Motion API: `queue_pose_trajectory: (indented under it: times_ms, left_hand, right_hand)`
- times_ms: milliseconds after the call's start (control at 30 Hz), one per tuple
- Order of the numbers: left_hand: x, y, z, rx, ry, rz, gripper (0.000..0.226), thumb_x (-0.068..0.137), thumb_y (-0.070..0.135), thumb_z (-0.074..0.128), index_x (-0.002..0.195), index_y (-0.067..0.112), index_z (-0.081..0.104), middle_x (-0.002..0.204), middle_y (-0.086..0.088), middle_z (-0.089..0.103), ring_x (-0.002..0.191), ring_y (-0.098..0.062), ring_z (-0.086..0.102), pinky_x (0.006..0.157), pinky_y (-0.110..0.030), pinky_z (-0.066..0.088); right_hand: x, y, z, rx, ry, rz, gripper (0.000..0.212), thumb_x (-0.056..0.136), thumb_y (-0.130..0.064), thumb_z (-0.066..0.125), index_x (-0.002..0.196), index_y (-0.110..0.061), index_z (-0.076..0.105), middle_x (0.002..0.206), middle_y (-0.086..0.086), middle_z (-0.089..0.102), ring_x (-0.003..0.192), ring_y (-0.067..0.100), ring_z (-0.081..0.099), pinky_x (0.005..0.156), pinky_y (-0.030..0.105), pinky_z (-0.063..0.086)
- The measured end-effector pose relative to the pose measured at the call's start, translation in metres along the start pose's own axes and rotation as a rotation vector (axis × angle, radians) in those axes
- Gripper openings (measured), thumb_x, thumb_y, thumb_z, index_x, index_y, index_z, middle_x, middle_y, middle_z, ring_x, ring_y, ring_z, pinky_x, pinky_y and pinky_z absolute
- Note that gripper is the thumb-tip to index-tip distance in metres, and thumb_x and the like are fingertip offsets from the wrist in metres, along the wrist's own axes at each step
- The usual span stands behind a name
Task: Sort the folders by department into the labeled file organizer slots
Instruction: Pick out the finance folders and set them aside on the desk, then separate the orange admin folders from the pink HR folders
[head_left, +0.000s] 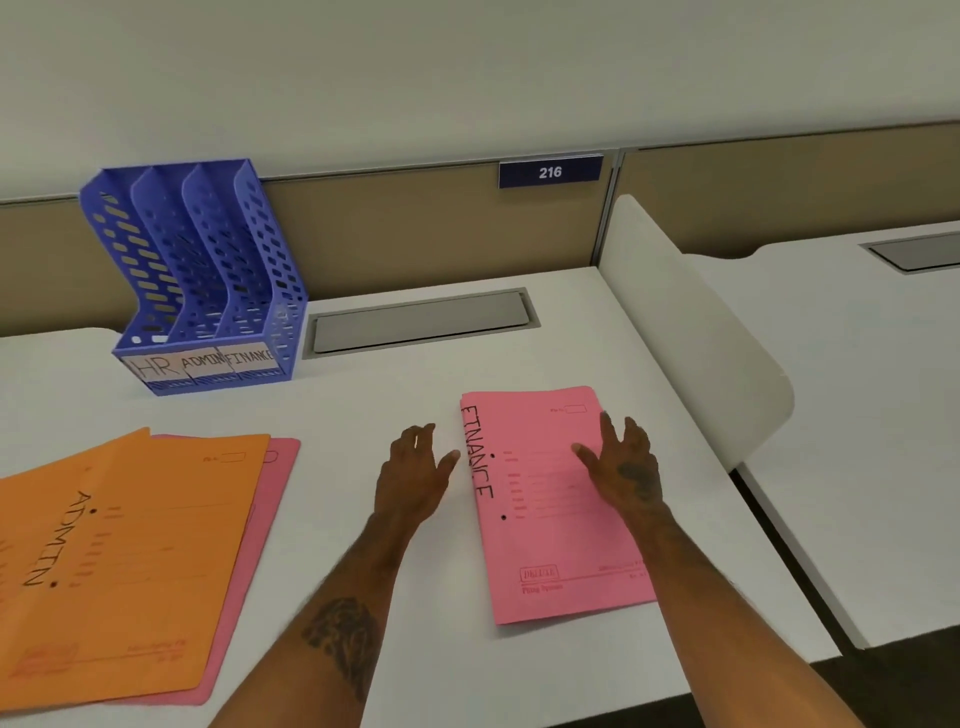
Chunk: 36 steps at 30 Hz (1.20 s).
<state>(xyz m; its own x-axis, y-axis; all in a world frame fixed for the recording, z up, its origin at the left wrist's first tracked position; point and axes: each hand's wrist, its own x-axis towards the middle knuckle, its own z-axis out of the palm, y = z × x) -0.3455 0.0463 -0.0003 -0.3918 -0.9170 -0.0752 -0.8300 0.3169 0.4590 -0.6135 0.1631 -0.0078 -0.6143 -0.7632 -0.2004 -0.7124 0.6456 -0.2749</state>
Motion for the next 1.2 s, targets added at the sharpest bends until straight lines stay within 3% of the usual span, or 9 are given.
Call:
queue_pose_trajectory:
  times_ms: [133, 233, 300, 400, 633, 800, 933, 1200]
  left_hand:
    - [-0.005, -0.026, -0.035, 0.238, 0.030, 0.124, 0.075, 0.099, 0.060, 0.032, 0.159, 0.019, 0.012, 0.167, -0.006, 0.006, 0.154, -0.024, 0.002, 0.123, -0.044, 0.009]
    - [-0.013, -0.048, -0.061, 0.370, 0.080, 0.191, 0.078, 0.098, 0.064, 0.019, 0.159, 0.021, -0.002, 0.166, -0.006, -0.012, 0.151, -0.022, -0.018, 0.120, -0.044, -0.011]
    - [-0.022, -0.064, -0.079, 0.433, 0.122, 0.213, 0.080, 0.093, 0.068, 0.006, 0.156, 0.023, -0.012, 0.163, -0.005, -0.021, 0.148, -0.022, -0.026, 0.117, -0.045, -0.016]
    - [-0.038, -0.089, -0.105, 0.461, 0.173, 0.229, 0.080, 0.090, 0.068, 0.001, 0.154, 0.024, -0.015, 0.161, -0.005, -0.023, 0.149, -0.026, -0.022, 0.120, -0.050, -0.010]
    - [-0.072, -0.164, -0.162, 0.501, 0.219, 0.184, 0.078, 0.097, 0.066, 0.016, 0.156, 0.025, -0.013, 0.165, -0.006, -0.017, 0.151, -0.024, -0.019, 0.119, -0.049, -0.012]
    - [-0.099, -0.221, -0.196, 0.506, 0.237, 0.187, 0.079, 0.094, 0.068, 0.009, 0.157, 0.023, -0.007, 0.165, -0.007, -0.013, 0.152, -0.027, -0.013, 0.120, -0.054, -0.006]
    - [-0.119, -0.266, -0.219, 0.519, 0.230, 0.158, 0.081, 0.090, 0.070, 0.000, 0.155, 0.024, -0.013, 0.164, -0.007, -0.018, 0.152, -0.027, -0.016, 0.122, -0.055, -0.004]
    - [-0.143, -0.331, -0.241, 0.466, 0.222, 0.109, 0.080, 0.090, 0.067, 0.005, 0.155, 0.023, -0.013, 0.164, -0.009, -0.016, 0.151, -0.028, -0.017, 0.121, -0.055, -0.006]
  right_hand:
    - [-0.011, -0.041, -0.008, -0.186, 0.153, -0.169, 0.085, 0.086, -0.075, 0.006, 0.154, -0.025, -0.006, 0.161, 0.019, -0.006, 0.148, 0.038, -0.003, 0.114, 0.057, 0.019]
    - [-0.024, -0.074, -0.013, -0.227, 0.231, -0.252, 0.085, 0.082, -0.076, -0.004, 0.152, -0.028, -0.015, 0.159, 0.018, -0.017, 0.147, 0.038, -0.010, 0.115, 0.058, 0.011]
    - [-0.036, -0.095, -0.013, -0.231, 0.259, -0.292, 0.085, 0.083, -0.076, -0.002, 0.151, -0.029, -0.017, 0.158, 0.017, -0.022, 0.147, 0.037, -0.014, 0.115, 0.059, 0.004]
    - [-0.053, -0.125, -0.013, -0.243, 0.291, -0.331, 0.086, 0.083, -0.077, 0.000, 0.152, -0.028, -0.014, 0.159, 0.016, -0.022, 0.147, 0.036, -0.014, 0.114, 0.059, -0.001]
    - [-0.106, -0.205, 0.000, -0.190, 0.324, -0.384, 0.086, 0.082, -0.076, -0.003, 0.154, -0.029, -0.006, 0.160, 0.016, -0.014, 0.148, 0.035, -0.008, 0.116, 0.060, 0.007]
    - [-0.148, -0.264, 0.022, -0.154, 0.321, -0.404, 0.087, 0.079, -0.077, -0.007, 0.153, -0.030, -0.009, 0.160, 0.012, -0.019, 0.148, 0.033, -0.012, 0.117, 0.059, 0.004]
    - [-0.177, -0.306, 0.042, -0.155, 0.307, -0.423, 0.089, 0.079, -0.077, -0.007, 0.153, -0.028, -0.005, 0.161, 0.014, -0.012, 0.148, 0.034, -0.008, 0.116, 0.059, 0.004]
    - [-0.211, -0.368, 0.081, -0.130, 0.218, -0.481, 0.094, 0.078, -0.080, -0.007, 0.153, -0.025, 0.003, 0.160, 0.016, -0.005, 0.148, 0.037, -0.001, 0.114, 0.062, 0.010]
